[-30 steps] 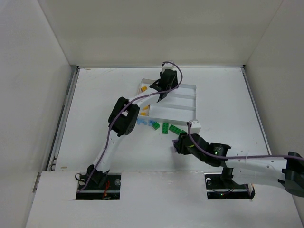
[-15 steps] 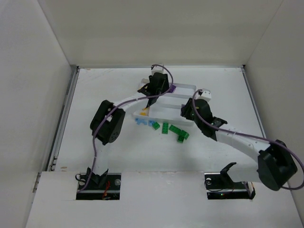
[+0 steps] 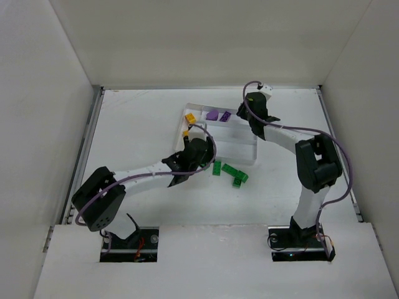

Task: Sort the legos into containers by color

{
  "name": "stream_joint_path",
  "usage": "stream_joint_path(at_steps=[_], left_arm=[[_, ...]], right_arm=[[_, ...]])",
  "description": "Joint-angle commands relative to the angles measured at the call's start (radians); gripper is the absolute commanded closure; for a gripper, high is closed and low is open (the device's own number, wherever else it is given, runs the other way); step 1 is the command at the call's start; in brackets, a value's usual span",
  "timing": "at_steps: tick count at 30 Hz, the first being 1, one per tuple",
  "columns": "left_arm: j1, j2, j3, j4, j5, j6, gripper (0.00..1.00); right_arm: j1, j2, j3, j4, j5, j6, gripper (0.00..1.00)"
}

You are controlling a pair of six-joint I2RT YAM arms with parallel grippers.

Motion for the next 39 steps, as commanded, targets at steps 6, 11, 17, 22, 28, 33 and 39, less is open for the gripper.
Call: stream_joint_path(at_steps=[6,11,17,22,28,33,39], left_arm=[[-0.085,-0.151,-0.214,-0.027,-0.092,-0.023,0.41],[-0.079,-0.149,-0.242,-0.001,-0.061,-0.024,0.39],[-0.083,-0.087,-0.209,0.028,-0.035,-0.015,0.37],[-0.079,-0.019,-0.179,0.045,-0.035,-0.013,0.37],[-0.073,0.035,-0.153,0.063,-0.027,-0.026,0.35],[-0.071,0.067,-0.13,0.068,-0.033,-0.029,0.36],[-0.065,0.148,-0.073,0.026,-0.038,-0.023,0.41]], right_arm=[[-0.006,0.117,0.166,-0.033,-0.003,-0.009,0.65],[-0.001,0.154,0.178,-0.044,-0.003,-0.001,0.65],[-0.003,0.163,0.158,-0.044,-0.006,0.007,0.61],[-0.001,0.134,0.126,-0.03,-0.007,0.002,0.48],[-0.001,0.045,0.071,-0.027,-0.006,-0.015,0.38],[0.029,-0.136,-0.116,0.038,-0.003,-0.003,0.44],[0.092,-0.358,-0.374,0.097,-0.001,0.034,0.48]])
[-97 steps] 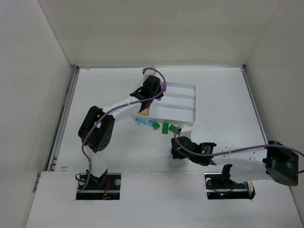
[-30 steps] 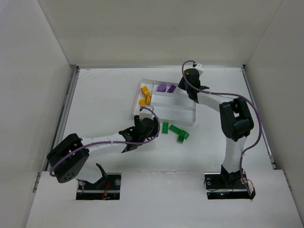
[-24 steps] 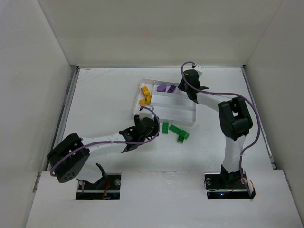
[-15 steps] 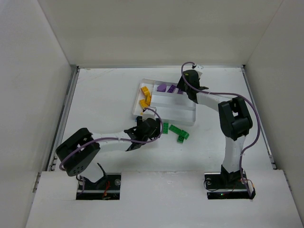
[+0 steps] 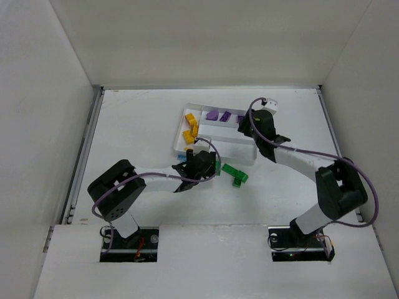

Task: Sort the legos into containers by color

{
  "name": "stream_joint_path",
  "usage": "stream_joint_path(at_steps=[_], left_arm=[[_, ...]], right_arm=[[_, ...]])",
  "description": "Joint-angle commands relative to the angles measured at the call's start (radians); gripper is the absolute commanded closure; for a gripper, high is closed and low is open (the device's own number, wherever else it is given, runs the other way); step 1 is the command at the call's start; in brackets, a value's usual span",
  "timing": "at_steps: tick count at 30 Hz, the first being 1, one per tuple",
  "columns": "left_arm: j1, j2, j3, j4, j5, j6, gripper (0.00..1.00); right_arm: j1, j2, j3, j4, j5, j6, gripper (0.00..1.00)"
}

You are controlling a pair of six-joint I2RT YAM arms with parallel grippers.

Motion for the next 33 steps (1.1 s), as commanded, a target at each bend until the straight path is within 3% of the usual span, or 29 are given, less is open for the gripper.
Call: stream_joint_path(at_steps=[1,12,14,16,19,27,33], left_arm=[[0.008,0.032,0.052,-0.006,-0.01,-0.006,0.42],[0.027,0.118,0.116,-0.026,-0.033,0.001,0.44],[0.032,0.125,0.115,-0.021,-0.031,-0.002,0.52],[0.034,0.127,0.121,-0.029,-0.025,0.003,0.69],[0.023,0.087,0.104,-0.038,-0.024,0.006,0.78],[0.011,-0.135,0.09,-0.098,0.004,-0.006,0.79],[0.06,-0.116,0.186,-0.089,0.03,0.024,0.79]], right_arm=[[0.039,-0.107,-0.104,0.08,0.006,0.025,0.48],[0.183,-0.374,-0.376,-0.01,0.032,0.046,0.41],[0.24,-0.396,-0.41,-0.054,0.052,0.077,0.4],[0.309,-0.405,-0.428,-0.108,0.079,0.126,0.37],[0.393,-0.413,-0.44,-0.186,0.124,0.181,0.34],[0.507,-0.413,-0.437,-0.369,0.182,0.278,0.27],[0.506,-0.374,-0.443,-0.325,0.17,0.283,0.33]])
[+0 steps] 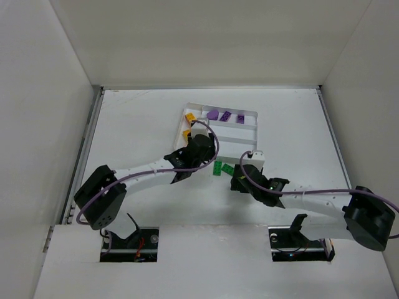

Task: Sort the legos into containers by color

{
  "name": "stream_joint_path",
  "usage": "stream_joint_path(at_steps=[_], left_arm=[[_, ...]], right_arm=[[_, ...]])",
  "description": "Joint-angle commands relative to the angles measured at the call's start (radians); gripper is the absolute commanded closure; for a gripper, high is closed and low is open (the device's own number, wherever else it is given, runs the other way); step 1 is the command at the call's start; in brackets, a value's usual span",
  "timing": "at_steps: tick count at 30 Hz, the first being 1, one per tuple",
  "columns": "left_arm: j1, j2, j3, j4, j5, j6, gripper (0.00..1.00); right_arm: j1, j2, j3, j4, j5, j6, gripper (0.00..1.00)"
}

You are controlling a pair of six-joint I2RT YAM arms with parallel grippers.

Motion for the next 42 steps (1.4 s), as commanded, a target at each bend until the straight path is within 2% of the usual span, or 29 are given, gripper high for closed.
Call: stream_joint_path(at_steps=[1,9,14,18,24,28,31,35,42], left_arm=[[0.038,0.034,0.077,0.016,0.012,0.024,0.79],[0.147,0.267,0.281,0.041,0.075,0.031,0.78],[0.188,0.392,0.387,0.026,0.077,0.057,0.78],[0.217,0.439,0.448,0.036,0.061,0.069,0.78],[0.236,0.519,0.542,0.024,0.06,0.103,0.76],[0.239,0.544,0.549,0.038,0.061,0.107,0.65],[0.239,0.533,0.537,0.035,0.064,0.107,0.59],[0.241,0.446,0.456,0.056,0.058,0.083,0.46],[0.238,0.221,0.226,0.116,0.049,0.044,0.46]], right_arm=[[0.001,0.024,0.003,0.026,0.021,0.011,0.34],[-0.012,0.117,0.026,0.104,-0.019,-0.009,0.39],[-0.009,0.15,0.021,0.122,-0.013,-0.003,0.49],[-0.009,0.13,0.011,0.119,-0.002,0.008,0.61],[-0.001,0.045,0.021,0.058,0.021,0.0,0.65],[-0.001,-0.021,0.044,0.055,0.006,-0.046,0.65],[-0.05,-0.033,0.09,0.079,-0.031,-0.077,0.65],[-0.148,0.069,0.19,0.194,-0.098,-0.178,0.65],[-0.308,0.333,0.4,0.366,-0.195,-0.226,0.65]])
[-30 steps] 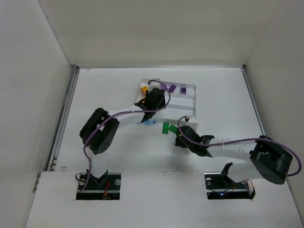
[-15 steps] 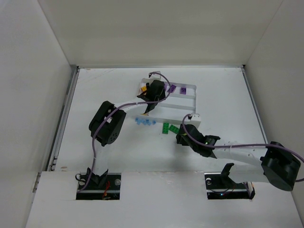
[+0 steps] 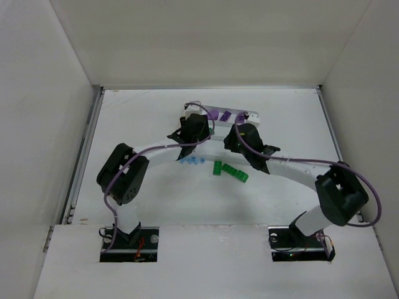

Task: Sort the legos into containers by color

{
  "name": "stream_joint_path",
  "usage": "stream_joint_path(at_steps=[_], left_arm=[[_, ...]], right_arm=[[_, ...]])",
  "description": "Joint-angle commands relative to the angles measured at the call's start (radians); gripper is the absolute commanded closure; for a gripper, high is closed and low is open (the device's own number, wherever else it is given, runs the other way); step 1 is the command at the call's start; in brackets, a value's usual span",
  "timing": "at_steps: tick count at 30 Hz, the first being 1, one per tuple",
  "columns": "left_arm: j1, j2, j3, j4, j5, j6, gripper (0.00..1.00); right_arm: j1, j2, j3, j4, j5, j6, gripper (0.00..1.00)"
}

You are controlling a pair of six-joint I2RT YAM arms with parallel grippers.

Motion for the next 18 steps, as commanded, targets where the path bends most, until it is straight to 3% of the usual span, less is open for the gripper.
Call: stream_joint_path(at_steps=[1,10,15,18], left_arm=[[-0.006,-0.165,-0.095,0.076,-0.022,-0.034,0.47],[-0.197,-0.361,-0.399,0.091,-0.083,-0.096,0.52],[-0.306,-0.38,-0.459,0.081,-0.129,-0.143,0.51],[-0.339,-0.34,-0.451,0.079,-0.127,-0.155,0.51]], right_arm=[[-0.057,0.101,0.114,0.14,-0.066,-0.044,0.65],[-0.104,0.393,0.388,0.1,-0.111,-0.064,0.59],[-0.106,0.422,0.424,0.094,-0.106,-0.064,0.38],[-0.103,0.382,0.409,0.093,-0.103,-0.068,0.34]])
